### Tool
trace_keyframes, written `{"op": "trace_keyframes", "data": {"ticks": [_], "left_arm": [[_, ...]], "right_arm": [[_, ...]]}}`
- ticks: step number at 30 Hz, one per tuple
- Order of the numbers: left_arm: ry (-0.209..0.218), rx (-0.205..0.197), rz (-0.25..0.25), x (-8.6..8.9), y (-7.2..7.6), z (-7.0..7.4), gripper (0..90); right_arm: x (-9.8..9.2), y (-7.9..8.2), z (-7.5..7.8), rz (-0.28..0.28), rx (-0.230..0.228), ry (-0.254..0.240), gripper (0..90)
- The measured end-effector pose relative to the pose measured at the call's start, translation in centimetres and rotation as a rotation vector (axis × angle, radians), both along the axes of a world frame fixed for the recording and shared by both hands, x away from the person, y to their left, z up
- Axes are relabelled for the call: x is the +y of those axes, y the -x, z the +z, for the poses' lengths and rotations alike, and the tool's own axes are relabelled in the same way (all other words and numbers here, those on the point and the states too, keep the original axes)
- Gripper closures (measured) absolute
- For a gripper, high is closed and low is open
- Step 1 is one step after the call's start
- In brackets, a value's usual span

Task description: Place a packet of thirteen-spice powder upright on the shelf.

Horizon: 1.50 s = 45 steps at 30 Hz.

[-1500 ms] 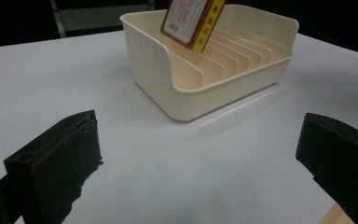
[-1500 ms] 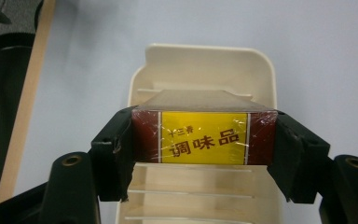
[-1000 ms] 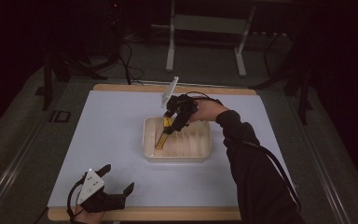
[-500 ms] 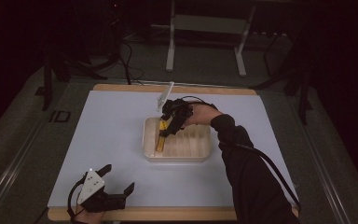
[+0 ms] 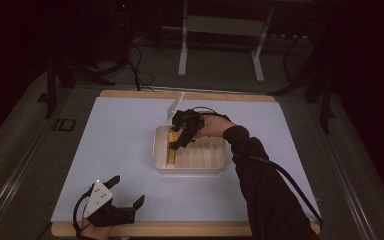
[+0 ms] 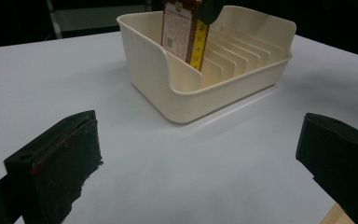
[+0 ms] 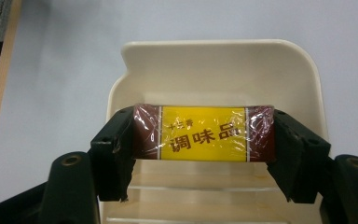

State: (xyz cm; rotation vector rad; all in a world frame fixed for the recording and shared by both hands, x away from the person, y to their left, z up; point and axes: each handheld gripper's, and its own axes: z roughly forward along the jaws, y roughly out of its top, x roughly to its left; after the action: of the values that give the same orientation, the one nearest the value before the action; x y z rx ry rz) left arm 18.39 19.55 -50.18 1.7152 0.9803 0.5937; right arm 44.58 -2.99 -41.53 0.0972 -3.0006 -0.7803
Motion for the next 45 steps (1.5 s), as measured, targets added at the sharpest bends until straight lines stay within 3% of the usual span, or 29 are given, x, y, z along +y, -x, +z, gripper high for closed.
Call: {"op": "trace_keyframes", "data": {"ticks": [12,29,34,36,45], "left_arm": [[0.0,-0.002,-0.003,-0.1,-0.1,0.0,0.0],[0.0,0.0,-0.001,-0.1,-0.1,0.0,0.0],[0.0,0.0,-0.001,-0.1,-0.2,0.0,0.0],[0.001,0.002,-0.003,-0.1,-0.2,0.0,0.0],[-0.002,0.004,-0.001,-0.2,-0.2,0.0,0.0]], "right_arm": [[-0.3,-0.1,0.9,-0.03,0.008,-0.001,27.2],[-2.6,0.5,3.7,-0.081,-0.052,-0.008,24.2],[-3.8,0.3,4.4,-0.138,-0.063,-0.025,20.4],[-4.4,0.1,4.6,-0.155,-0.076,-0.013,15.0],[-7.6,-0.9,5.1,-0.326,-0.092,-0.013,10.6]]}}
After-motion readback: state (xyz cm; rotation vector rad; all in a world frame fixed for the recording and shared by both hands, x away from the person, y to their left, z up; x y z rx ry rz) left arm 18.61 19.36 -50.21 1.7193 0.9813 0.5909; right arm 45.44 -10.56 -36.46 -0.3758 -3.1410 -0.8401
